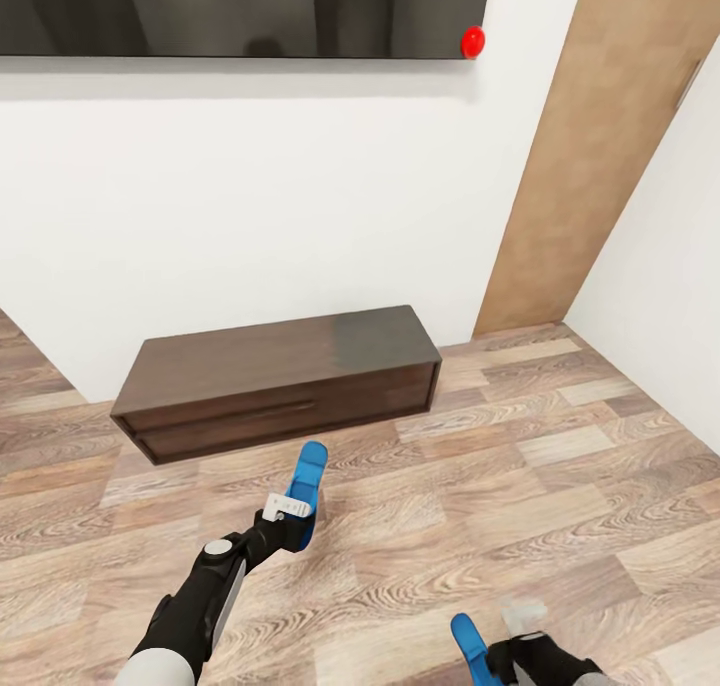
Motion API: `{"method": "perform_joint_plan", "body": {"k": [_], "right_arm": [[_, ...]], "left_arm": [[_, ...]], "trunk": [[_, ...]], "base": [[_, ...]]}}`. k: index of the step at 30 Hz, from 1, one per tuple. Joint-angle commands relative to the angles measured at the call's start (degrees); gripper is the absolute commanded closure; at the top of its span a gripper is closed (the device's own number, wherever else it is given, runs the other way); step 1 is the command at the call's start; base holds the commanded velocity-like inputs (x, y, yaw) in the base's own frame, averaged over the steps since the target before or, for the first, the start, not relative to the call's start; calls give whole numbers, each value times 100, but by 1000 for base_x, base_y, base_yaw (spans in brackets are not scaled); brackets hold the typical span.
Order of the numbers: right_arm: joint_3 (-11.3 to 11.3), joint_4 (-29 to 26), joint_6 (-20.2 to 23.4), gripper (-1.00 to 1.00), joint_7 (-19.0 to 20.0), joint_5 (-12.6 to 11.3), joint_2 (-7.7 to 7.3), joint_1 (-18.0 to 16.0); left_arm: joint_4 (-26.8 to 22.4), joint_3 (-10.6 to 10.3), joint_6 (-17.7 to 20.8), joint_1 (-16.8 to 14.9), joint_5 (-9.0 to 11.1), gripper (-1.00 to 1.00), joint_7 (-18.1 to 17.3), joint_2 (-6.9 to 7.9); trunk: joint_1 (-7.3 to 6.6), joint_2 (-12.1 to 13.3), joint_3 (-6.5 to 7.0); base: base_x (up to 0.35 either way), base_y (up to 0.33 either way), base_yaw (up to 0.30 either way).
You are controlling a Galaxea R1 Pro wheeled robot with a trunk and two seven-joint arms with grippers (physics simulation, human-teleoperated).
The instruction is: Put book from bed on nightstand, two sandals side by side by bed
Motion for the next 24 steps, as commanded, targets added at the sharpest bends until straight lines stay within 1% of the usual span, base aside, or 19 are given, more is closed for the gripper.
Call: {"method": "perform_joint_plan", "body": {"k": [1,3,5,9,10,13,17,19,20,22,23,24], "right_arm": [[-51,-278,187,-100,-5,57,49,-1],[-51,-648,400,-100,0,57,96,-2],[-51,-876,537,-100,-1,61,136,-2],[-44,-1251,619,-100,-5,63,173,-3],[-44,-1308,626,-100,-5,63,175,-3],[-43,-1385,635,-100,-5,64,178,-3],[-47,-1411,636,-100,9,58,177,-3],[-45,-1414,577,-100,19,60,179,-3],[-44,-1420,468,-100,18,62,180,-3],[-43,-1417,65,-100,17,58,181,-3],[-43,-1414,-64,-100,18,56,181,-3],[-43,-1405,-303,-100,27,50,181,-3]], "left_arm": [[-12,38,35,-3,-26,100,-64,-9],[-12,38,35,-3,-26,100,-77,-10],[-12,38,35,-3,-26,100,-83,-11],[-12,-5,35,-3,-26,100,-86,-15],[-12,-32,35,-3,-26,100,-86,-14],[-12,-93,41,-3,-25,100,-86,-14],[-12,-122,44,-3,-19,100,-88,-13],[-12,-126,44,-3,-23,100,-87,-13],[-12,-128,44,-3,-23,100,-87,-15],[-12,-129,44,-2,-21,100,-86,-17],[-12,-129,44,-2,-20,100,-86,-18],[-12,-129,44,1,-21,100,-86,-19]], "trunk": [[22,-43,-23],[66,-124,-59],[88,-164,-77],[88,-164,-77],[88,-164,-77],[154,-284,-131],[242,-445,-203],[285,-525,-238],[307,-565,-256],[351,-645,-292],[373,-685,-310],[395,-725,-328]], "base": [[0,0,0],[0,0,0],[0,0,0],[0,0,0],[0,0,0],[0,0,0],[0,0,0],[0,0,0],[0,0,0],[0,0,0],[0,0,0],[0,0,0]]}}
